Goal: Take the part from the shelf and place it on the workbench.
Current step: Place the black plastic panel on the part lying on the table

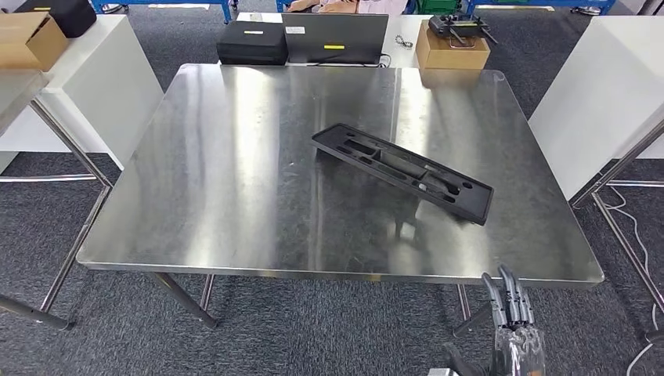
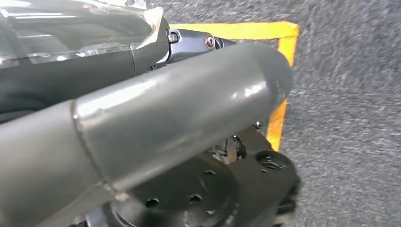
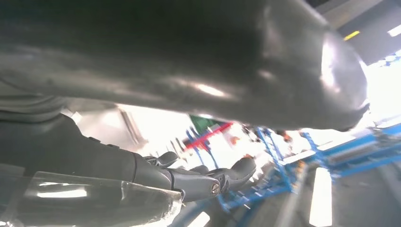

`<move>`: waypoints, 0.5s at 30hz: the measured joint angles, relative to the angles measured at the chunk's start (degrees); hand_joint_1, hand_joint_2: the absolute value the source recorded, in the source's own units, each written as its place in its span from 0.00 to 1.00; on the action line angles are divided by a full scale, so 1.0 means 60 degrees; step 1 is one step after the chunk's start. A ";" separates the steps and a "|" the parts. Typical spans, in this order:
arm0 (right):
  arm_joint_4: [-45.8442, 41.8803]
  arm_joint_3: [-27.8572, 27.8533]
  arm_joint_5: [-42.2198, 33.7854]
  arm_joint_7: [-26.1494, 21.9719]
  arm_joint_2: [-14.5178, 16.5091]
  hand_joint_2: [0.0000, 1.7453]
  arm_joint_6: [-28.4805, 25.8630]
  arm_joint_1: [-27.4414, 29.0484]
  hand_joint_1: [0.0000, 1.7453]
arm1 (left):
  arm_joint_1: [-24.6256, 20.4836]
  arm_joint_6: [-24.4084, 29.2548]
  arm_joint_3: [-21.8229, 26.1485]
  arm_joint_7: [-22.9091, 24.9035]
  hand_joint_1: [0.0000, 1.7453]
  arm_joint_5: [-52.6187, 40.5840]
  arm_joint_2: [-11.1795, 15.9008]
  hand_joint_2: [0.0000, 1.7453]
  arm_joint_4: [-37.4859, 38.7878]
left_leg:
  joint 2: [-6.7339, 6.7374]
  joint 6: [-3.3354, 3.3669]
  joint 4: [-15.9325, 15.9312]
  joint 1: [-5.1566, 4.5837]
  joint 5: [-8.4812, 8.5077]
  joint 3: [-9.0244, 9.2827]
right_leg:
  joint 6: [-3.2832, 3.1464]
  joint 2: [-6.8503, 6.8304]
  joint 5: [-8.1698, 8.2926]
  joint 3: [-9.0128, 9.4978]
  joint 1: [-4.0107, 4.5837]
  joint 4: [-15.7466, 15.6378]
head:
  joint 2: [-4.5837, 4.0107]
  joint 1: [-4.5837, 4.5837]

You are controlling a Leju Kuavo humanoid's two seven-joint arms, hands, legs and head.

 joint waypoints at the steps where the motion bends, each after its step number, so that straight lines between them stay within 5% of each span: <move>1: 0.0194 -0.0162 -0.0362 -0.0199 0.0140 0.00 0.0000 -0.0024 0.00 | 0.0011 0.0000 0.0005 0.0000 0.00 0.0020 0.0000 0.00 0.0009 | -0.0002 -0.0042 0.0592 0.0022 -0.0351 -0.0141 | -0.0016 -0.0013 0.0072 -0.0090 0.0012 0.0006 | 0.0000 -0.0003; 2: 0.0417 -0.0330 -0.0795 -0.0399 0.0284 0.00 0.0003 -0.0060 0.00 | 0.0016 0.0000 0.0010 0.0000 0.00 0.0047 0.0001 0.00 0.0016 | 0.0000 -0.0080 0.1005 0.0044 -0.0505 -0.0182 | -0.0005 -0.0023 0.0144 -0.0186 0.0020 0.0020 | 0.0000 -0.0003; 4: 0.0882 -0.0630 -0.1767 -0.0769 0.0526 0.00 0.0022 -0.0152 0.00 | 0.0025 0.0000 0.0024 -0.0004 0.00 0.0094 0.0005 0.00 0.0023 | 0.0004 -0.0128 0.0892 0.0104 -0.0270 0.0192 | 0.0060 -0.0033 0.0260 -0.0337 0.0014 0.0070 | 0.0000 -0.0005; 6: 0.1273 -0.0872 -0.2720 -0.1082 0.0715 0.00 0.0085 -0.0250 0.00 | 0.0020 -0.0001 0.0041 -0.0009 0.00 0.0118 0.0013 0.00 0.0024 | 0.0001 -0.0159 -0.0377 0.0159 0.0159 0.1104 | 0.0152 -0.0030 0.0328 -0.0483 0.0002 0.0196 | 0.0000 -0.0009; 8: 0.1684 -0.1163 -0.3967 -0.1409 0.0914 0.00 0.0330 -0.0394 0.00 | 0.0019 -0.0007 0.0054 -0.0012 0.00 0.0129 0.0015 0.00 0.0028 | -0.0037 -0.0108 -0.1336 0.0144 0.0301 0.1672 | 0.0263 -0.0028 0.0397 -0.0640 0.0027 0.0332 | 0.0000 -0.0001; 12: 0.3076 -0.2240 -0.6952 -0.2137 0.1427 0.00 0.1507 -0.0893 0.00 | 0.0039 -0.0052 0.0070 0.0018 0.00 0.0172 0.0017 0.00 0.0073 | -0.0034 0.0203 -0.1518 0.0055 0.0458 0.1480 | 0.0538 -0.0012 0.0468 -0.0872 0.0060 0.0469 | 0.0000 0.0028; 15: 0.4664 -0.3227 -0.7809 -0.2872 0.1704 0.00 0.2067 -0.1416 0.00 | 0.0036 -0.0089 0.0076 0.0059 0.00 0.0198 0.0047 0.00 0.0093 | 0.0026 0.0466 -0.1566 0.0026 0.0749 0.1122 | 0.0430 0.0021 -0.0486 -0.1409 0.0015 0.1684 | 0.0000 0.0078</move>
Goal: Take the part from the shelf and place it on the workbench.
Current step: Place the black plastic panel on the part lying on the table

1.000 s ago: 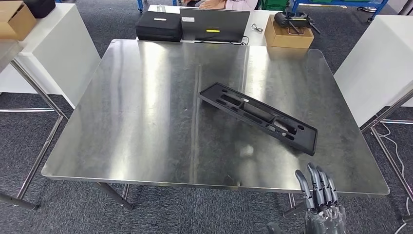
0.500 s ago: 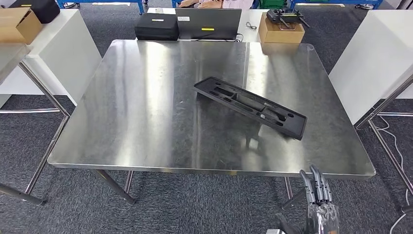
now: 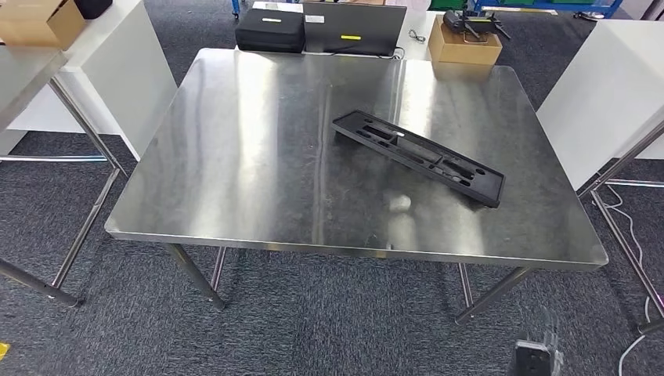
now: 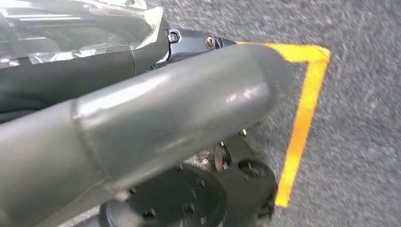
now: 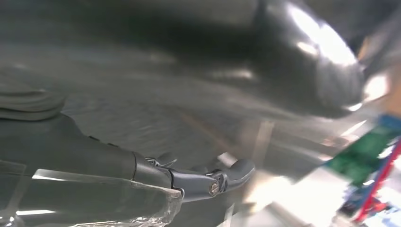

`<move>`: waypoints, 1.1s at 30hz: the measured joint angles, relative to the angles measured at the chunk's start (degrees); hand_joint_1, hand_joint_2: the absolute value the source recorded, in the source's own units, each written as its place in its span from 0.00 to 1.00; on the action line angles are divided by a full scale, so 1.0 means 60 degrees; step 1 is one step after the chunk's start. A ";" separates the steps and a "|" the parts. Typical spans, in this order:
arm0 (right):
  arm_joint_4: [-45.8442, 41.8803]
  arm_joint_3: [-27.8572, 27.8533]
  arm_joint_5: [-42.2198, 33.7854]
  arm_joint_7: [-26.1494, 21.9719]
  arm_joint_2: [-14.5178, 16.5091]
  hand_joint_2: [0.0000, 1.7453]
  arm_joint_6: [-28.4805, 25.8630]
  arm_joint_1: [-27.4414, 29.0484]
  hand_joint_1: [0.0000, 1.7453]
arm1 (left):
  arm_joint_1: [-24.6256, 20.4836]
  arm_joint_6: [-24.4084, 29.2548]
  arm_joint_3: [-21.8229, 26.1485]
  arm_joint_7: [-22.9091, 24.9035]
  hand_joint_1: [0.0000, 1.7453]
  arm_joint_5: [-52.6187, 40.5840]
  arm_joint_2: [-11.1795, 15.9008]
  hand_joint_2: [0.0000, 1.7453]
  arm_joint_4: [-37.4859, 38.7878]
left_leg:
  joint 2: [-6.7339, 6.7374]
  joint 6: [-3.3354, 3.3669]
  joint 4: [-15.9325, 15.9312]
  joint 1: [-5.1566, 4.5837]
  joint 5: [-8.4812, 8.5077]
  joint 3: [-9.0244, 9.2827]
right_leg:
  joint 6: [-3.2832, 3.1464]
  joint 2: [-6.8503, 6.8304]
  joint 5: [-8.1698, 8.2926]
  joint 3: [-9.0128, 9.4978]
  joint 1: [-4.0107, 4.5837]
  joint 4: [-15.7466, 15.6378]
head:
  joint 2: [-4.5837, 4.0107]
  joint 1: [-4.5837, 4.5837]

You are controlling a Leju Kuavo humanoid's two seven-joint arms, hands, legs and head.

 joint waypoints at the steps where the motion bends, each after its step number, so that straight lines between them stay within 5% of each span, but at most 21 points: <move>1: 0.0571 -0.0305 -0.0118 -0.0142 0.0079 0.00 0.0134 -0.0189 0.00 | 0.0003 -0.0001 0.0003 0.0002 0.00 0.0005 0.0019 0.00 0.0004 | 0.0016 0.0032 0.0003 -0.0012 0.0099 -0.0130 | -0.0031 0.0003 -0.0389 -0.0201 -0.0002 0.0654 | 0.0000 0.0022; 2: 0.1159 -0.0574 -0.0204 -0.0213 0.0145 0.00 0.0249 -0.0377 0.00 | 0.0007 -0.0003 0.0006 0.0002 0.00 0.0011 0.0035 0.00 0.0007 | 0.0026 0.0037 0.0008 -0.0025 0.0199 -0.0263 | -0.0020 0.0005 -0.0660 -0.0333 -0.0003 0.1231 | 0.0000 0.0023; 4: 0.2610 -0.1009 -0.0217 -0.0326 0.0235 0.00 0.0297 -0.0867 0.00 | 0.0008 -0.0010 0.0013 0.0004 0.00 0.0017 0.0048 0.00 0.0011 | 0.0051 0.0014 0.0021 -0.0032 0.0386 -0.0503 | 0.0127 0.0008 -0.0649 -0.0138 -0.0004 0.1521 | 0.0000 0.0027; 7: 0.5224 -0.1487 0.0136 -0.0540 0.0310 0.00 -0.0088 -0.1770 0.00 | -0.0014 -0.0032 0.0013 0.0018 0.00 -0.0003 0.0058 0.00 0.0011 | 0.0082 -0.0091 0.0040 -0.0037 0.0622 -0.0701 | 0.0291 0.0009 -0.0071 0.1278 0.0000 -0.0310 | 0.0000 0.0034; 8: 0.5937 -0.1549 0.0325 -0.0471 0.0326 0.00 -0.0241 -0.2008 0.00 | -0.0026 -0.0035 0.0012 0.0026 0.00 -0.0008 0.0063 0.00 0.0011 | 0.0086 -0.0151 0.0051 -0.0050 0.0704 -0.0736 | 0.0255 0.0021 -0.0014 0.1709 0.0031 -0.0991 | 0.0000 0.0033; 10: 0.7190 -0.1568 0.0815 -0.0047 0.0384 0.00 -0.0494 -0.2362 0.00 | -0.0042 -0.0027 0.0012 0.0057 0.00 -0.0010 0.0087 0.00 0.0011 | 0.0092 -0.0280 0.0057 -0.0072 0.0867 -0.0791 | 0.0124 0.0038 -0.0026 0.2044 0.0102 -0.1698 | 0.0000 0.0019; 13: 0.8595 -0.1344 0.1881 0.1146 0.0535 0.00 -0.0641 -0.2546 0.00 | -0.0020 -0.0005 0.0008 0.0155 0.00 -0.0024 0.0142 0.00 0.0015 | 0.0065 -0.0452 0.0191 -0.0012 0.0762 -0.0907 | -0.0148 0.0001 0.0121 0.1875 0.0033 -0.1732 | 0.0000 -0.0006; 16: 0.9502 -0.0843 0.2748 0.2113 0.0673 0.00 -0.0645 -0.2566 0.00 | -0.0003 0.0004 -0.0009 0.0224 0.00 -0.0078 0.0167 0.00 0.0018 | 0.0013 -0.0586 0.1572 0.0034 -0.0579 -0.1333 | -0.0454 -0.0082 0.0367 0.1622 0.0013 -0.1728 | 0.0000 -0.0036; 18: 0.9912 -0.0593 0.2960 0.2386 0.0729 0.00 -0.0575 -0.2569 0.00 | -0.0010 0.0005 -0.0017 0.0246 0.00 -0.0088 0.0178 0.00 0.0018 | -0.0001 -0.0650 0.2632 0.0047 -0.1087 -0.1518 | -0.0496 -0.0113 0.0508 0.1413 0.0049 -0.1693 | 0.0000 -0.0043; 20: 1.0219 -0.0371 0.3191 0.2759 0.0761 0.00 -0.0314 -0.2578 0.00 | -0.0016 -0.0005 -0.0040 0.0298 0.00 -0.0117 0.0185 0.00 0.0018 | 0.0001 -0.0666 0.2578 0.0069 -0.0828 -0.1142 | -0.0456 -0.0122 0.0605 0.1240 0.0057 -0.1618 | 0.0000 -0.0046; 22: 1.0427 -0.0131 0.3401 0.3103 0.0785 0.00 0.0088 -0.2587 0.00 | -0.0032 -0.0032 -0.0089 0.0340 0.00 -0.0180 0.0187 0.00 0.0016 | -0.0003 -0.0640 0.1364 0.0095 -0.0420 -0.0223 | -0.0410 -0.0118 0.0660 0.1093 0.0062 -0.1480 | 0.0000 -0.0048; 24: 1.0559 0.0073 0.3531 0.3269 0.0835 0.00 0.0419 -0.2602 0.00 | -0.0058 -0.0081 -0.0139 0.0345 0.00 -0.0250 0.0187 0.00 0.0014 | -0.0026 -0.0599 0.0334 0.0081 -0.0327 0.0404 | -0.0332 -0.0117 0.0722 0.0939 0.0100 -0.1340 | 0.0000 -0.0040; 26: 1.0654 0.0249 0.3640 0.3324 0.0896 0.00 0.0607 -0.2622 0.00 | -0.0071 -0.0171 -0.0194 0.0354 0.00 -0.0330 0.0189 0.00 0.0012 | -0.0038 -0.0519 0.0107 0.0026 -0.0330 0.0433 | -0.0181 -0.0120 0.0825 0.0815 0.0121 -0.1289 | 0.0000 -0.0034; 28: 1.0719 0.0382 0.3700 0.3335 0.0922 0.00 0.0672 -0.2622 0.00 | -0.0079 -0.0269 -0.0270 0.0375 0.00 -0.0411 0.0190 0.00 0.0011 | 0.0000 -0.0325 0.0038 0.0032 -0.0198 0.0307 | -0.0058 -0.0100 0.0781 0.0682 0.0122 -0.1173 | 0.0000 -0.0035; 30: 1.0764 0.0461 0.3708 0.3335 0.0927 0.00 0.0674 -0.2616 0.00 | -0.0102 -0.0315 -0.0343 0.0393 0.00 -0.0459 0.0191 0.00 0.0011 | 0.0043 -0.0123 -0.0024 0.0047 -0.0009 0.0123 | -0.0078 -0.0050 0.0248 0.0366 0.0110 -0.0503 | 0.0000 0.0012; 33: 1.0805 0.0526 0.3716 0.3339 0.0916 0.00 0.0670 -0.2616 0.00 | -0.0121 -0.0331 -0.0379 0.0408 0.00 -0.0475 0.0203 0.00 0.0011 | 0.0076 -0.0060 -0.0017 0.0009 0.0258 -0.0234 | -0.0085 -0.0010 -0.0692 -0.0167 0.0060 0.1209 | 0.0000 0.0058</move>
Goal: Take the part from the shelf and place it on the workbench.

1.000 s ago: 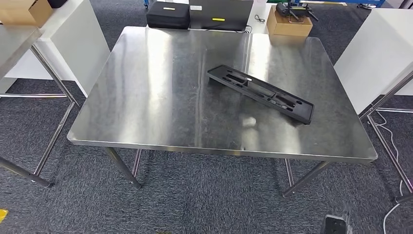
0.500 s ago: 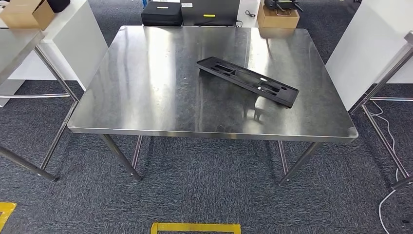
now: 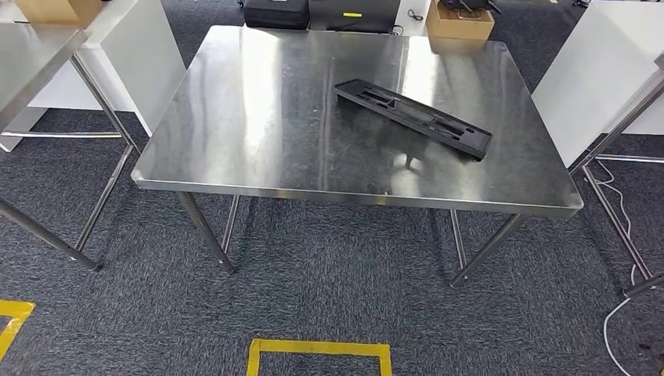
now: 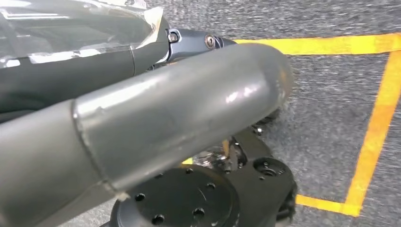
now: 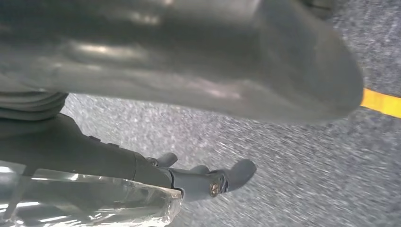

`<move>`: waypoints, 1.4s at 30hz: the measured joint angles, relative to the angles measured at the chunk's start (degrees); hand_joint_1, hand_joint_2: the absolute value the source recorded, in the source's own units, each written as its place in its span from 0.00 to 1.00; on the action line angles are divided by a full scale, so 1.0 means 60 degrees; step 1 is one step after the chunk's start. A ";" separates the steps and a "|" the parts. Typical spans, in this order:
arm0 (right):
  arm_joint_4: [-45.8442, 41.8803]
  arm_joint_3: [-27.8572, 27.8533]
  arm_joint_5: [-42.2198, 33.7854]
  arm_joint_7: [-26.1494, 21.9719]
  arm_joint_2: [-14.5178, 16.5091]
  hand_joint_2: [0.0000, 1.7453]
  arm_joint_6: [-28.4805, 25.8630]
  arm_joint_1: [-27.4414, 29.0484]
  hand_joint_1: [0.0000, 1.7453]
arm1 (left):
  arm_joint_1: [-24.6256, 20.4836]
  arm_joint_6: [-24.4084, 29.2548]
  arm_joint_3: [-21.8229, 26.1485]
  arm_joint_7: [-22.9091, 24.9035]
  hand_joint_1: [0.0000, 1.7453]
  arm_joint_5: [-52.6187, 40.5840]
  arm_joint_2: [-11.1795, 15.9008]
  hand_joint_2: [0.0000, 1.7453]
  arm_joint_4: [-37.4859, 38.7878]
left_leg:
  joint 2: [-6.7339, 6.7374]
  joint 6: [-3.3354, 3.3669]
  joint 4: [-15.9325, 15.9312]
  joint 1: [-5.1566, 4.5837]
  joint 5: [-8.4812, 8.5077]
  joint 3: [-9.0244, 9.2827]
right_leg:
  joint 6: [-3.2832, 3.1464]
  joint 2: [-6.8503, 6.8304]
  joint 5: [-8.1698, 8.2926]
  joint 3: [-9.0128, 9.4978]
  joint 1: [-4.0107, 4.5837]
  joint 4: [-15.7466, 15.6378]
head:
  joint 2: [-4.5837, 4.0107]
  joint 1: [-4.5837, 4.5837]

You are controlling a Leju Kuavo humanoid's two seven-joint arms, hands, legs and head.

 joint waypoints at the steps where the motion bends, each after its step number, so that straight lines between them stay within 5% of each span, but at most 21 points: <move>1: 0.0012 0.0011 0.0014 0.0007 -0.0007 0.00 -0.0014 0.0003 0.00 | 0.0000 -0.0017 -0.0011 0.0008 0.00 -0.0007 0.0000 0.00 0.0000 | 0.0011 -0.0012 0.0005 -0.0004 0.0087 -0.0115 | 0.0071 0.0003 -0.0027 0.0042 -0.0008 0.0203 | 0.0000 0.0001; 2: 0.0022 0.0018 0.0039 0.0016 -0.0016 0.00 -0.0029 0.0006 0.00 | -0.0002 -0.0038 -0.0026 0.0018 0.00 -0.0017 -0.0004 0.00 0.0000 | 0.0018 -0.0030 0.0009 -0.0005 0.0172 -0.0221 | 0.0164 0.0003 0.0104 0.0262 -0.0012 0.0055 | 0.0000 0.0005; 4: 0.0033 0.0057 0.0163 0.0049 -0.0040 0.00 -0.0054 -0.0003 0.00 | -0.0014 -0.0076 -0.0075 0.0042 0.00 -0.0053 -0.0023 0.00 -0.0002 | 0.0020 -0.0098 0.0018 -0.0007 0.0338 -0.0380 | 0.0303 0.0004 0.0523 0.1182 -0.0040 -0.1218 | 0.0000 0.0008; 7: 0.0048 0.0207 0.0400 0.0126 -0.0066 0.00 -0.0027 -0.0026 0.00 | -0.0046 -0.0077 -0.0132 0.0057 0.00 -0.0102 -0.0059 0.00 -0.0008 | 0.0017 -0.0267 0.0018 -0.0046 0.0593 -0.0517 | 0.0195 0.0043 0.0705 0.2115 0.0030 -0.2869 | 0.0000 -0.0004; 10: 0.0087 0.0310 0.0475 0.0160 -0.0092 0.00 0.0018 -0.0012 0.00 | -0.0056 -0.0056 -0.0178 0.0060 0.00 -0.0118 -0.0087 0.00 -0.0009 | -0.0003 -0.0435 0.0038 -0.0018 0.0673 -0.0592 | -0.0044 0.0044 0.0848 0.1962 0.0010 -0.2927 | 0.0000 -0.0038; 13: 0.0105 0.0363 0.0473 0.0179 -0.0128 0.00 0.0038 0.0002 0.00 | -0.0053 -0.0039 -0.0238 0.0087 0.00 -0.0137 -0.0123 0.00 -0.0007 | -0.0046 -0.0566 0.1124 0.0040 -0.0502 -0.0940 | -0.0377 -0.0010 0.1118 0.1715 -0.0042 -0.2927 | 0.0000 -0.0078; 15: 0.0110 0.0392 0.0469 0.0183 -0.0140 0.00 0.0053 0.0016 0.00 | -0.0061 -0.0022 -0.0257 0.0093 0.00 -0.0143 -0.0149 0.00 -0.0007 | -0.0065 -0.0633 0.2369 0.0064 -0.1275 -0.1187 | -0.0454 -0.0033 0.1284 0.1518 0.0011 -0.2896 | 0.0000 -0.0082; 16: 0.0112 0.0401 0.0469 0.0184 -0.0148 0.00 0.0059 0.0021 0.00 | -0.0066 -0.0014 -0.0262 0.0093 0.00 -0.0143 -0.0158 0.00 -0.0008 | -0.0065 -0.0655 0.2709 0.0076 -0.1338 -0.1170 | -0.0445 -0.0038 0.1356 0.1422 0.0029 -0.2866 | 0.0000 -0.0082; 18: 0.0114 0.0406 0.0470 0.0186 -0.0163 0.00 0.0060 0.0027 0.00 | -0.0075 -0.0011 -0.0268 0.0093 0.00 -0.0143 -0.0176 0.00 -0.0014 | -0.0060 -0.0670 0.2385 0.0105 -0.0967 -0.0664 | -0.0401 -0.0038 0.1471 0.1215 0.0037 -0.2758 | 0.0000 -0.0085; 20: 0.0116 0.0408 0.0481 0.0186 -0.0175 0.00 0.0060 0.0027 0.00 | -0.0097 -0.0028 -0.0269 0.0093 0.00 -0.0143 -0.0195 0.00 -0.0025 | -0.0076 -0.0650 0.1100 0.0115 -0.0623 0.0242 | -0.0336 -0.0035 0.1540 0.0983 0.0043 -0.2592 | 0.0000 -0.0089; 22: 0.0117 0.0412 0.0493 0.0186 -0.0184 0.00 0.0060 0.0021 0.00 | -0.0121 -0.0054 -0.0269 0.0093 0.00 -0.0143 -0.0224 0.00 -0.0032 | -0.0121 -0.0600 0.0247 0.0077 -0.0616 0.0726 | -0.0208 -0.0040 0.1624 0.0815 0.0068 -0.2473 | 0.0000 -0.0081; 26: 0.0133 0.0413 0.0494 0.0209 -0.0216 0.00 0.0060 0.0044 0.00 | -0.0143 -0.0066 -0.0271 0.0098 0.00 -0.0143 -0.0305 0.00 -0.0033 | -0.0087 -0.0256 0.0030 0.0013 -0.0422 0.0496 | 0.0047 0.0000 0.1590 0.0547 0.0082 -0.2279 | 0.0000 -0.0061; 28: 0.0143 0.0413 0.0487 0.0227 -0.0241 0.00 0.0060 0.0057 0.00 | -0.0169 -0.0066 -0.0271 0.0102 0.00 -0.0143 -0.0339 0.00 -0.0035 | -0.0039 -0.0040 -0.0021 0.0014 -0.0202 0.0291 | -0.0018 0.0031 0.0896 0.0224 0.0044 -0.1535 | 0.0001 -0.0004; 30: 0.0145 0.0413 0.0479 0.0241 -0.0245 0.00 0.0060 0.0065 0.00 | -0.0178 -0.0067 -0.0271 0.0104 0.00 -0.0145 -0.0342 0.00 -0.0036 | -0.0010 0.0025 -0.0015 -0.0007 0.0012 0.0026 | -0.0024 0.0036 0.0210 -0.0063 0.0004 -0.0392 | 0.0001 0.0048; 31: 0.0146 0.0413 0.0476 0.0248 -0.0251 0.00 0.0060 0.0067 0.00 | -0.0179 -0.0068 -0.0272 0.0104 0.00 -0.0146 -0.0347 0.00 -0.0036 | 0.0009 0.0018 -0.0009 -0.0014 0.0122 -0.0113 | 0.0045 0.0037 0.0109 -0.0074 -0.0015 0.0005 | 0.0000 0.0050; 33: 0.0146 0.0413 0.0476 0.0258 -0.0267 0.00 0.0062 0.0066 0.00 | -0.0180 -0.0068 -0.0272 0.0105 0.00 -0.0147 -0.0359 0.00 -0.0036 | 0.0038 -0.0026 0.0001 -0.0010 0.0331 -0.0379 | 0.0275 0.0036 0.0422 0.0348 -0.0059 -0.0113 | 0.0000 0.0059; 35: 0.0146 0.0413 0.0476 0.0263 -0.0279 0.00 0.0064 0.0052 0.00 | -0.0184 -0.0068 -0.0272 0.0108 0.00 -0.0154 -0.0379 0.00 -0.0037 | 0.0043 -0.0118 0.0017 -0.0012 0.0531 -0.0589 | 0.0405 0.0038 0.0755 0.1332 -0.0117 -0.1452 | 0.0000 0.0064; 37: 0.0146 0.0413 0.0475 0.0263 -0.0279 0.00 0.0066 0.0034 0.00 | -0.0194 -0.0067 -0.0272 0.0112 0.00 -0.0164 -0.0395 0.00 -0.0039 | 0.0041 -0.0242 0.0024 -0.0030 0.0720 -0.0692 | 0.0307 0.0063 0.0705 0.2074 -0.0070 -0.2696 | 0.0001 0.0045; 38: 0.0146 0.0413 0.0473 0.0263 -0.0277 0.00 0.0071 0.0029 0.00 | -0.0201 -0.0066 -0.0272 0.0116 0.00 -0.0168 -0.0399 0.00 -0.0041 | 0.0043 -0.0298 0.0015 -0.0036 0.0805 -0.0711 | 0.0222 0.0074 0.0638 0.2167 -0.0023 -0.2938 | 0.0002 0.0028; 40: 0.0151 0.0413 0.0458 0.0263 -0.0271 0.00 0.0096 0.0042 0.00 | -0.0202 -0.0061 -0.0272 0.0139 0.00 -0.0179 -0.0399 0.00 -0.0043 | 0.0031 -0.0403 0.0021 -0.0014 0.0895 -0.0742 | 0.0042 0.0067 0.0729 0.2059 -0.0042 -0.2969 | 0.0001 -0.0005; 42: 0.0160 0.0412 0.0442 0.0267 -0.0271 0.00 0.0127 0.0043 0.00 | -0.0190 -0.0056 -0.0273 0.0177 0.00 -0.0196 -0.0400 0.00 -0.0042 | 0.0004 -0.0485 0.0403 0.0033 0.0337 -0.0882 | -0.0196 0.0023 0.0897 0.1907 -0.0105 -0.2953 | 0.0000 -0.0036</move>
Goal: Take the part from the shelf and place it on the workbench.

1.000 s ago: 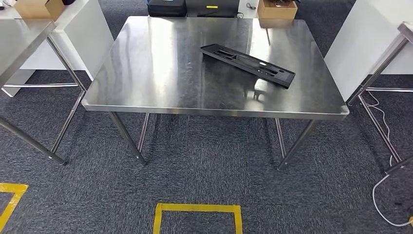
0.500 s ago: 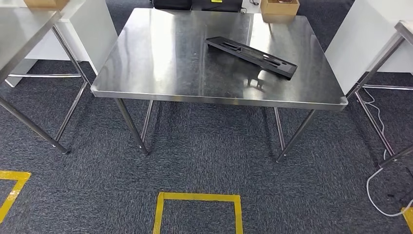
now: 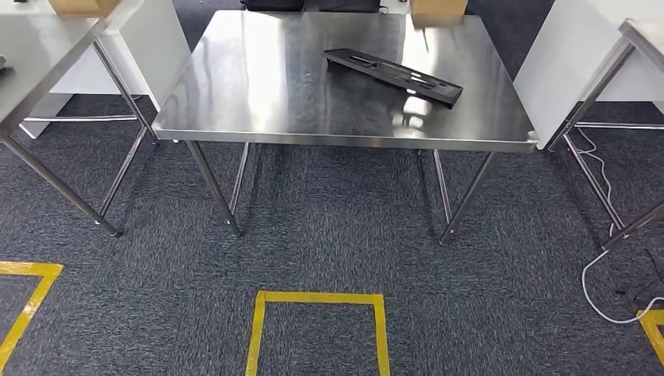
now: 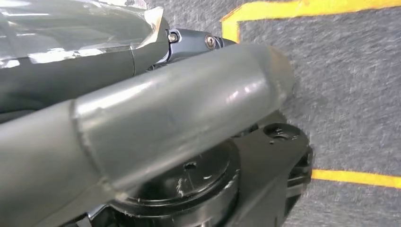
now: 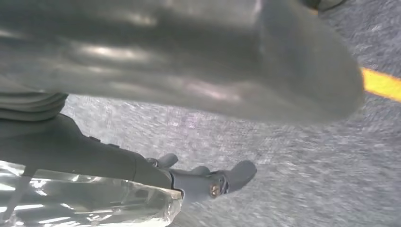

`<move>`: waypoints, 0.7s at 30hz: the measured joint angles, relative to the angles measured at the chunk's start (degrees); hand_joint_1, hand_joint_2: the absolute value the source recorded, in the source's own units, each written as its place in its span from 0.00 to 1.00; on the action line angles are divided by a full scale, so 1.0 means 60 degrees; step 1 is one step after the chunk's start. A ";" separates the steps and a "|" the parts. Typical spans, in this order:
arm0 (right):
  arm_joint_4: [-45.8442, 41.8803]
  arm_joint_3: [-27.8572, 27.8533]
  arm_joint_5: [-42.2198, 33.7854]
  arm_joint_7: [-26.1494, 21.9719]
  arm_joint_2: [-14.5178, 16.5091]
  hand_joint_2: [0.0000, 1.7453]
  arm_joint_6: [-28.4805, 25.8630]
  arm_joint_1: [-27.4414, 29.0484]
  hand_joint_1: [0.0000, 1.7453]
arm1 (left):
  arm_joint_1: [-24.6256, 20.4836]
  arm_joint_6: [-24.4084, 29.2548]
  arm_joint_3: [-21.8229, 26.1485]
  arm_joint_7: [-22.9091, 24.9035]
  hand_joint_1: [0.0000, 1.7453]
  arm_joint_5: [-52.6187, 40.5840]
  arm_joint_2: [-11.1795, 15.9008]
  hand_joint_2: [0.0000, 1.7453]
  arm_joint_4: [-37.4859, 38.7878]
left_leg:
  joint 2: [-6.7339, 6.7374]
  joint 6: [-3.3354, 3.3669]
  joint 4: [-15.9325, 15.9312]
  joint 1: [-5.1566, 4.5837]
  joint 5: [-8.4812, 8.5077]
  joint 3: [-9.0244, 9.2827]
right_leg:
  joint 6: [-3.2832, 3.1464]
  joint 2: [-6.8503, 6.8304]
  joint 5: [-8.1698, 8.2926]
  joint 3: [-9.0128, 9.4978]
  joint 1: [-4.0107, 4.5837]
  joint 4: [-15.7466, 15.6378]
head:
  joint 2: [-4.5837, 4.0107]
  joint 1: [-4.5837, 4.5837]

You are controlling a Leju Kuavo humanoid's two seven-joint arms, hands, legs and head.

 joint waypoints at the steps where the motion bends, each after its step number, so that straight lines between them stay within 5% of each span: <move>1: 0.0004 -0.0001 -0.0001 0.0003 0.0001 0.00 0.0013 -0.0004 0.00 | 0.0003 0.0002 -0.0001 0.0015 0.00 -0.0009 -0.0002 0.00 0.0002 | -0.0014 -0.0033 0.0466 0.0022 -0.0545 -0.0117 | -0.0105 -0.0022 0.0104 -0.0097 -0.0011 0.0006 | 0.0000 -0.0013; 3: 0.0005 -0.0002 0.0017 0.0006 0.0007 0.00 0.0027 -0.0002 0.00 | 0.0000 0.0004 -0.0003 0.0031 0.00 -0.0018 -0.0006 0.00 0.0002 | -0.0040 -0.0085 0.1741 0.0038 -0.1535 -0.0345 | -0.0211 -0.0053 0.0315 -0.0341 0.0050 0.0028 | 0.0000 -0.0024; 4: 0.0006 -0.0002 0.0026 0.0006 0.0011 0.00 0.0028 -0.0001 0.00 | -0.0004 0.0005 -0.0003 0.0037 0.00 -0.0020 -0.0004 0.00 0.0001 | -0.0052 -0.0107 0.2273 0.0044 -0.1701 -0.0377 | -0.0202 -0.0062 0.0413 -0.0466 0.0067 0.0052 | 0.0000 -0.0025; 6: 0.0007 -0.0002 0.0034 0.0006 0.0009 0.00 0.0028 -0.0002 0.00 | -0.0014 0.0006 -0.0003 0.0048 0.00 -0.0020 0.0000 0.00 -0.0004 | -0.0057 -0.0131 0.2520 0.0070 -0.1379 -0.0076 | -0.0152 -0.0072 0.0585 -0.0729 0.0078 0.0145 | 0.0000 -0.0026; 8: 0.0007 -0.0002 0.0035 0.0006 0.0005 0.00 0.0028 0.0001 0.00 | -0.0027 0.0005 -0.0003 0.0054 0.00 -0.0021 -0.0001 0.00 -0.0016 | -0.0065 -0.0142 0.1519 0.0113 -0.0951 0.0801 | -0.0061 -0.0068 0.0698 -0.1001 0.0081 0.0312 | 0.0000 -0.0031; 10: 0.0007 -0.0002 0.0039 0.0006 0.0006 0.00 0.0028 -0.0008 0.00 | -0.0043 0.0004 -0.0003 0.0054 0.00 -0.0023 -0.0005 0.00 -0.0030 | -0.0111 -0.0115 0.0294 0.0100 -0.1014 0.1614 | 0.0072 -0.0073 0.0789 -0.1219 0.0108 0.0490 | 0.0000 -0.0020; 11: 0.0007 -0.0002 0.0044 0.0006 0.0006 0.00 0.0028 -0.0014 0.00 | -0.0050 0.0003 -0.0003 0.0053 0.00 -0.0024 -0.0007 0.00 -0.0034 | -0.0134 -0.0095 -0.0045 0.0068 -0.1125 0.1786 | 0.0147 -0.0080 0.0852 -0.1299 0.0124 0.0544 | 0.0000 -0.0019; 14: 0.0015 -0.0001 0.0053 0.0006 0.0006 0.00 0.0028 -0.0010 0.00 | -0.0052 0.0002 -0.0003 0.0051 0.00 -0.0024 -0.0016 0.00 -0.0036 | -0.0119 0.0073 -0.0263 0.0019 -0.1097 0.1598 | 0.0334 -0.0073 0.0908 -0.1554 0.0144 0.0680 | 0.0000 -0.0009; 17: 0.0025 0.0000 0.0064 0.0009 0.0022 0.00 0.0028 0.0021 0.00 | -0.0038 0.0006 -0.0001 0.0055 0.00 -0.0021 -0.0009 0.00 -0.0041 | -0.0058 0.0412 -0.0328 -0.0015 -0.0798 0.1182 | 0.0197 -0.0024 -0.0153 -0.1978 0.0109 0.1756 | 0.0000 0.0026; 19: 0.0026 -0.0001 0.0074 0.0009 0.0036 0.00 0.0032 0.0032 0.00 | -0.0030 0.0010 -0.0002 0.0064 0.00 -0.0020 -0.0005 0.00 -0.0042 | -0.0019 0.0484 -0.0320 -0.0062 -0.0550 0.0879 | 0.0168 -0.0014 -0.0763 -0.2121 0.0100 0.2850 | 0.0000 0.0032; 21: 0.0025 -0.0002 0.0076 0.0009 0.0038 0.00 0.0035 0.0028 0.00 | -0.0031 0.0010 -0.0003 0.0075 0.00 -0.0020 -0.0011 0.00 -0.0042 | 0.0026 0.0477 -0.0306 -0.0090 -0.0281 0.0549 | 0.0329 -0.0009 -0.0582 -0.1840 0.0109 0.3237 | 0.0000 0.0031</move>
